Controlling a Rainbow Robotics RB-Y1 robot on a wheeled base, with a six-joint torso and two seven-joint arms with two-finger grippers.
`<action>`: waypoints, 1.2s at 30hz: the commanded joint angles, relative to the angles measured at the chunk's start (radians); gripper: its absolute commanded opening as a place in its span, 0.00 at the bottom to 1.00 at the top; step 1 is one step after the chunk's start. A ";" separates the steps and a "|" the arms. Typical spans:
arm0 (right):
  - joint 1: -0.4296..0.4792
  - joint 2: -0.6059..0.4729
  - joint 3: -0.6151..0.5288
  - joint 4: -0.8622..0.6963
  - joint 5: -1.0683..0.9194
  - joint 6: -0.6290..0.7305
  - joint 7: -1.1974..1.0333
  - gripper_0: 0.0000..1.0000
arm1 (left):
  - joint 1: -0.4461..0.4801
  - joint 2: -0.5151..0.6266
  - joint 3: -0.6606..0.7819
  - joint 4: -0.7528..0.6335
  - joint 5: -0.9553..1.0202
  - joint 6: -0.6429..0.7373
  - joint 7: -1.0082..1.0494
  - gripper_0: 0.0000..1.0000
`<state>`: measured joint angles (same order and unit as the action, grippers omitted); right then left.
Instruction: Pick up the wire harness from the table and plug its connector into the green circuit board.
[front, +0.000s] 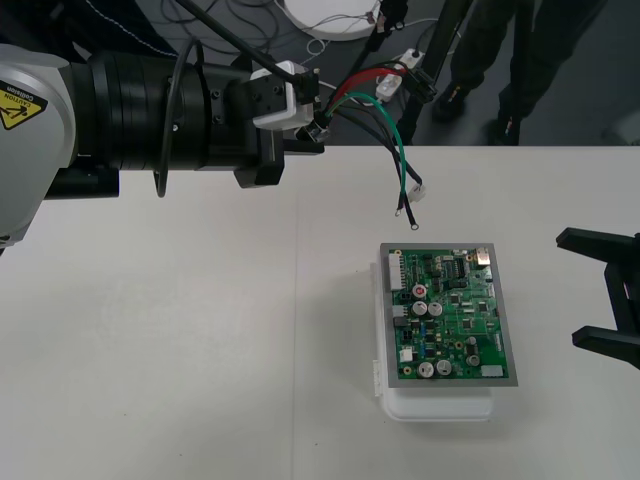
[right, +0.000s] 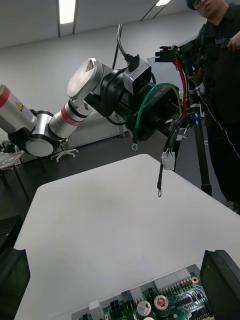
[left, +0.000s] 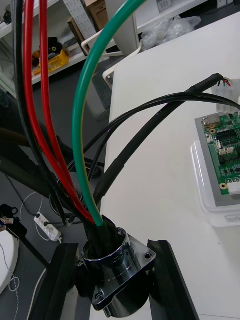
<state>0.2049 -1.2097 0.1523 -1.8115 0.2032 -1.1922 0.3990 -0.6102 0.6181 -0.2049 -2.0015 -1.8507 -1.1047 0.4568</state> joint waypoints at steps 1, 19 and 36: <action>0.100 -0.031 -0.120 -0.124 0.004 0.083 -0.075 1.00 | -0.023 0.005 -0.008 -0.033 0.004 0.071 -0.061 0.00; 0.261 0.012 -0.290 -0.523 0.005 0.528 -0.269 1.00 | 0.018 -0.003 -0.008 -0.033 -0.016 0.131 -0.038 0.00; 0.234 0.032 -0.296 -0.792 -0.053 0.991 -0.313 1.00 | 0.047 -0.052 -0.008 -0.016 -0.079 0.152 -0.021 0.00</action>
<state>0.4483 -1.2020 -0.1122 -2.5398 0.1673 -0.2568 0.1322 -0.5683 0.6045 -0.2053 -2.0014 -1.9125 -1.0168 0.4569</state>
